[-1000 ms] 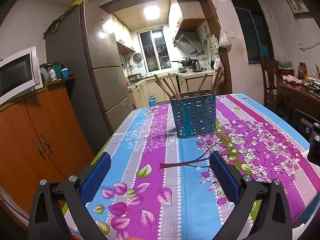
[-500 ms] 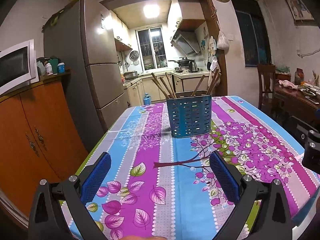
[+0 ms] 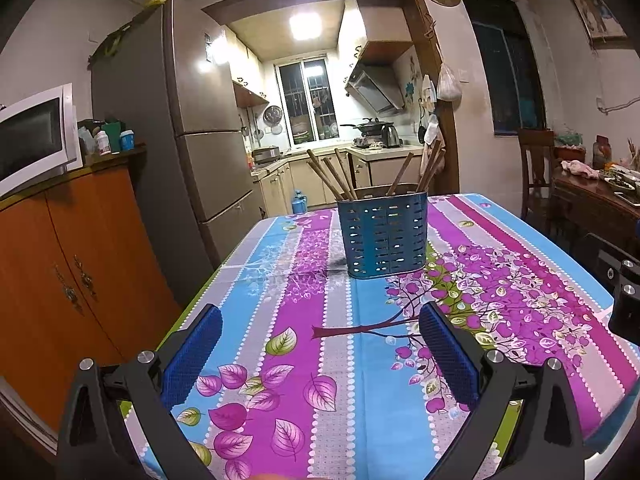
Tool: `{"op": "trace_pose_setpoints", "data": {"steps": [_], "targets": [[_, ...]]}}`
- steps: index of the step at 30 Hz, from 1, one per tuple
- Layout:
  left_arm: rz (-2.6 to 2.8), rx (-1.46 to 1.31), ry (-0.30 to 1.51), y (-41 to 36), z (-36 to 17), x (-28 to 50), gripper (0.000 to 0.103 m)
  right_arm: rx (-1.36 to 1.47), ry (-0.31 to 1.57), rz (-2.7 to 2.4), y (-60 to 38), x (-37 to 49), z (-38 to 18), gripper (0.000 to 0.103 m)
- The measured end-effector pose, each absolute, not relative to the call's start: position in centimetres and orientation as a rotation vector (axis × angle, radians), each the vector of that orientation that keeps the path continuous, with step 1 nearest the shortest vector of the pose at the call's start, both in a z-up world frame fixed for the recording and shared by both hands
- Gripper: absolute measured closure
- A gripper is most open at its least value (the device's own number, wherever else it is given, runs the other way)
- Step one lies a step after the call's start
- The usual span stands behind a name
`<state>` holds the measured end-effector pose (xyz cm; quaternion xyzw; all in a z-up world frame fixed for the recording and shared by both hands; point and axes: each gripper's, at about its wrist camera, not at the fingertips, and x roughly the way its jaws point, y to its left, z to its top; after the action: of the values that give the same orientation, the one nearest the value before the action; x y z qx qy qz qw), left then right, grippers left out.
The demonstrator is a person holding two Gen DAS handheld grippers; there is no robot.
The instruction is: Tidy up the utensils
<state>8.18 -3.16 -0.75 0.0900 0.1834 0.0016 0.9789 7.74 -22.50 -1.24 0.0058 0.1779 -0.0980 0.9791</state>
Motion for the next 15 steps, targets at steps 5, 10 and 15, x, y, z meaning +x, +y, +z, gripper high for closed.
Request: {"op": "trace_pose_setpoints", "data": {"steps": [5, 10, 15], "targets": [[0.002, 0.184, 0.368, -3.22, -0.83, 8.14, 0.005, 0.012, 0.358, -0.199, -22.56, 7.62, -1.21, 0.005], [-0.007, 0.177, 0.377, -3.21, -0.92, 8.3, 0.005, 0.009, 0.359, -0.2, -22.64, 7.54, -1.23, 0.005], [0.005, 0.179, 0.364, -3.14, -0.79, 8.21, 0.005, 0.012, 0.358, -0.199, -22.64, 7.47, -1.27, 0.005]]}}
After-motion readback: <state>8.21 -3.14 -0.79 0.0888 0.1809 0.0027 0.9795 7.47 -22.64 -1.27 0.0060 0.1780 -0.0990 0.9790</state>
